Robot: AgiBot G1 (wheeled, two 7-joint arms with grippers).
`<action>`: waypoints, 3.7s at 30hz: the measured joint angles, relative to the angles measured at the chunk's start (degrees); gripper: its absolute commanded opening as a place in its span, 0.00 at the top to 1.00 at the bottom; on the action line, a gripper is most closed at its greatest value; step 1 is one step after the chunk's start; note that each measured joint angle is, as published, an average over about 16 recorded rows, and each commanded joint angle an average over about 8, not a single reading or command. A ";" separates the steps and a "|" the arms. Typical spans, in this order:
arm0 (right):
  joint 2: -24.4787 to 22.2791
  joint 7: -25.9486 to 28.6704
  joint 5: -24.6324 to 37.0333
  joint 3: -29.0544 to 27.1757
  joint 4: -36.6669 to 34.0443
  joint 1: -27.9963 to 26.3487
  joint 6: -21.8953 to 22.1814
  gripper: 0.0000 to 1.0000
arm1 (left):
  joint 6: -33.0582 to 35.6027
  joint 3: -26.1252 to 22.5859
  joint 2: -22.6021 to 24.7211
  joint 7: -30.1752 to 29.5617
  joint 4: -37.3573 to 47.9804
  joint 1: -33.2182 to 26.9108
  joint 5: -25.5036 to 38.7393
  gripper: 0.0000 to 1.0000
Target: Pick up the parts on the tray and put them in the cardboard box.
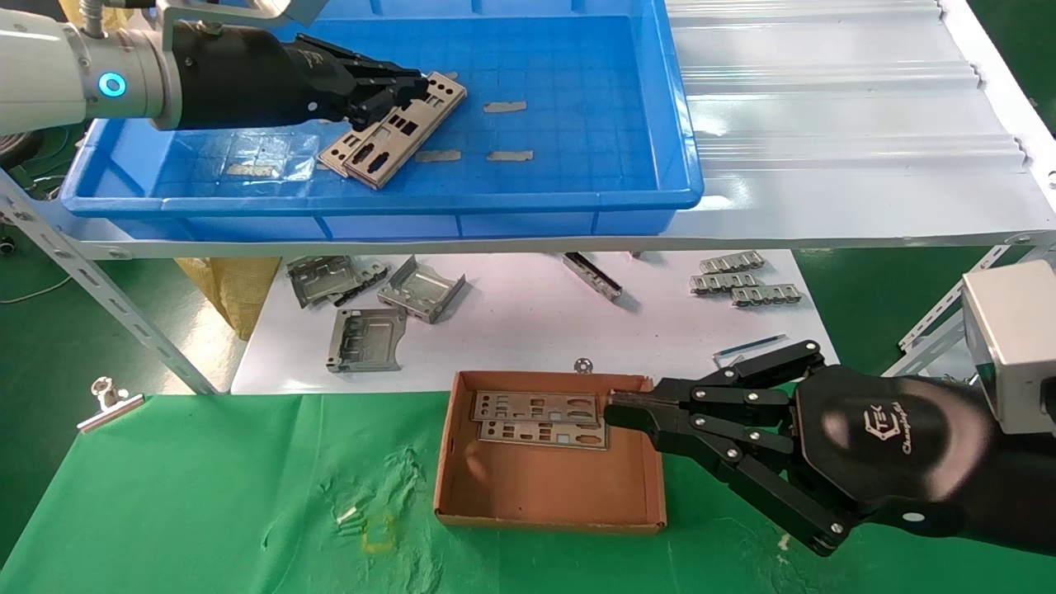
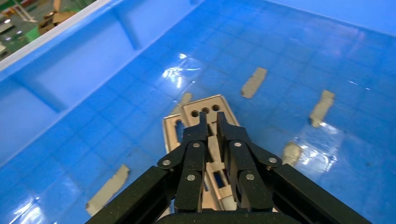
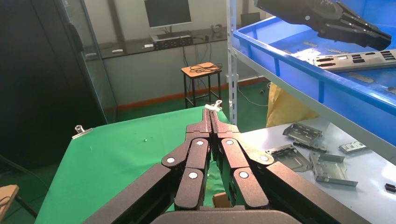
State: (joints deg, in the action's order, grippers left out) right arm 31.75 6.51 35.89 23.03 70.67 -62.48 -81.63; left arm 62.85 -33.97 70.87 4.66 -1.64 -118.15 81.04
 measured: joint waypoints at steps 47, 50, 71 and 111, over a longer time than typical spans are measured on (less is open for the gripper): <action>0.00 0.00 0.00 0.00 0.00 0.00 0.00 1.00 | 0.41 -0.38 0.52 -0.97 2.04 0.42 0.54 1.00; 0.00 0.00 0.00 0.00 0.00 0.00 0.00 1.00 | 0.29 -0.42 0.62 -1.10 2.02 0.46 0.59 1.00; 0.00 0.00 0.00 0.00 0.00 0.00 0.00 1.00 | -0.92 -0.57 1.36 -1.97 1.78 0.33 0.79 1.00; 0.00 0.00 0.00 0.00 0.00 0.00 0.00 0.00 | 25.52 1.20 -4.48 2.03 -3.27 -2.95 -3.34 1.00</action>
State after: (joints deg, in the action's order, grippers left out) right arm 31.74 6.51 35.89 23.03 70.67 -62.48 -81.63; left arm 88.37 -32.77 66.40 6.68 -4.91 -121.10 77.70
